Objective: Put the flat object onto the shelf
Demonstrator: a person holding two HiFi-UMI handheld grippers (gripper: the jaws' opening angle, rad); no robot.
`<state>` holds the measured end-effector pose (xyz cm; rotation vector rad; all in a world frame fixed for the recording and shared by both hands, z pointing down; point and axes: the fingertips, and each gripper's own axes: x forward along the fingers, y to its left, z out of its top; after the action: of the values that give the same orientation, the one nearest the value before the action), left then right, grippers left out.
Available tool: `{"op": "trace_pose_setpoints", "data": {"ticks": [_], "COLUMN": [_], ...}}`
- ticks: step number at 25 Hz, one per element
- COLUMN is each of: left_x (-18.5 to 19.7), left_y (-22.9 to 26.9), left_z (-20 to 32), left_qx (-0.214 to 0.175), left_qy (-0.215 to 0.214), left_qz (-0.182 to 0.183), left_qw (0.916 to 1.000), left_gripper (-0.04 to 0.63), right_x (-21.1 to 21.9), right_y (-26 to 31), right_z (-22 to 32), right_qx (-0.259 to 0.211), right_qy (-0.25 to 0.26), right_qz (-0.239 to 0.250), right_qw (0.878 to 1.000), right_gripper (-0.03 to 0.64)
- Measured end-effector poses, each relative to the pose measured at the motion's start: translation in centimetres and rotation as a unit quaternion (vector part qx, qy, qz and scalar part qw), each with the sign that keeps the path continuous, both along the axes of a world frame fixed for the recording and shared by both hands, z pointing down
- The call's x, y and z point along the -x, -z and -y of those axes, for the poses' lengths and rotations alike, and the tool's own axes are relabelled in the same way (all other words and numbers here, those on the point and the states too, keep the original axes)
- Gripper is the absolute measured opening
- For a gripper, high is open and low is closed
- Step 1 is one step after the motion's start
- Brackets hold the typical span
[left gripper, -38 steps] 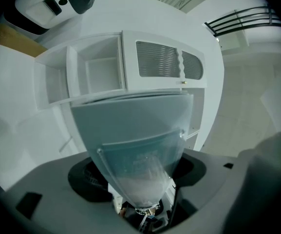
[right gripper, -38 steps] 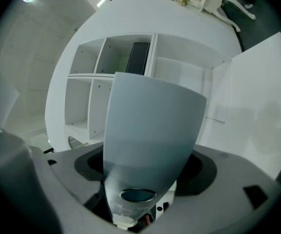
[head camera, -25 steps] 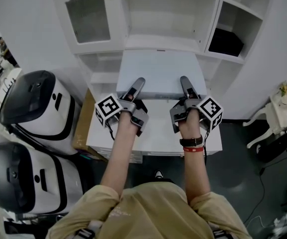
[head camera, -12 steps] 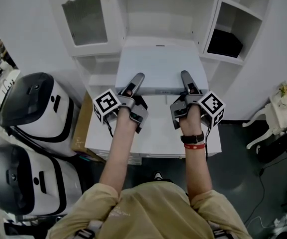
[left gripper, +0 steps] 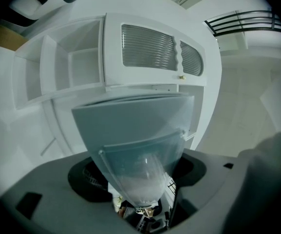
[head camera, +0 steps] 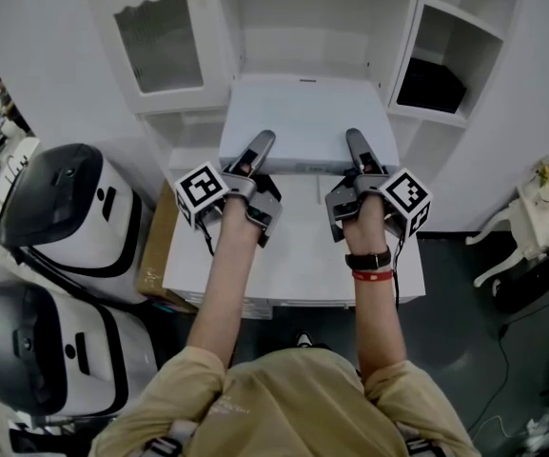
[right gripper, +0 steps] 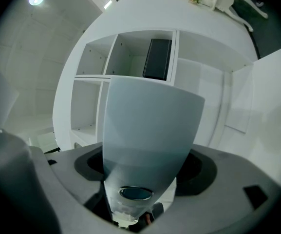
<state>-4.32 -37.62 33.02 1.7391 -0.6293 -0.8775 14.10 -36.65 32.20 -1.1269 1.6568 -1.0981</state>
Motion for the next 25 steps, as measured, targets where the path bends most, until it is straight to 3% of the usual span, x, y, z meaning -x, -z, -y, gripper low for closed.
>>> {"op": "trace_pose_setpoints", "data": {"ticks": [6,17,25], "left_x": [0.3,0.1,-0.8], "left_y": [0.0,-0.2,0.2], "left_z": [1.6,3.2,7.6], "left_qx": [-0.003,-0.005,0.006], "left_qy": [0.003,0.008,0.013], "left_qz": [0.018,0.012,0.01], "left_qw": [0.9998,0.9999,0.9998], "left_gripper": [0.333,0.333,0.333], "right_x": [0.0,-0.2,-1.2], "right_y": [0.2,-0.1,0.5], "right_z": [1.3,2.9,7.7], "right_qx": [-0.002,-0.004,0.002], "right_qy": [0.005,0.005,0.007], "right_qz": [0.006,0.009,0.01], "right_qw": [1.0,1.0,1.0], "right_gripper": [0.367,0.367,0.367]}}
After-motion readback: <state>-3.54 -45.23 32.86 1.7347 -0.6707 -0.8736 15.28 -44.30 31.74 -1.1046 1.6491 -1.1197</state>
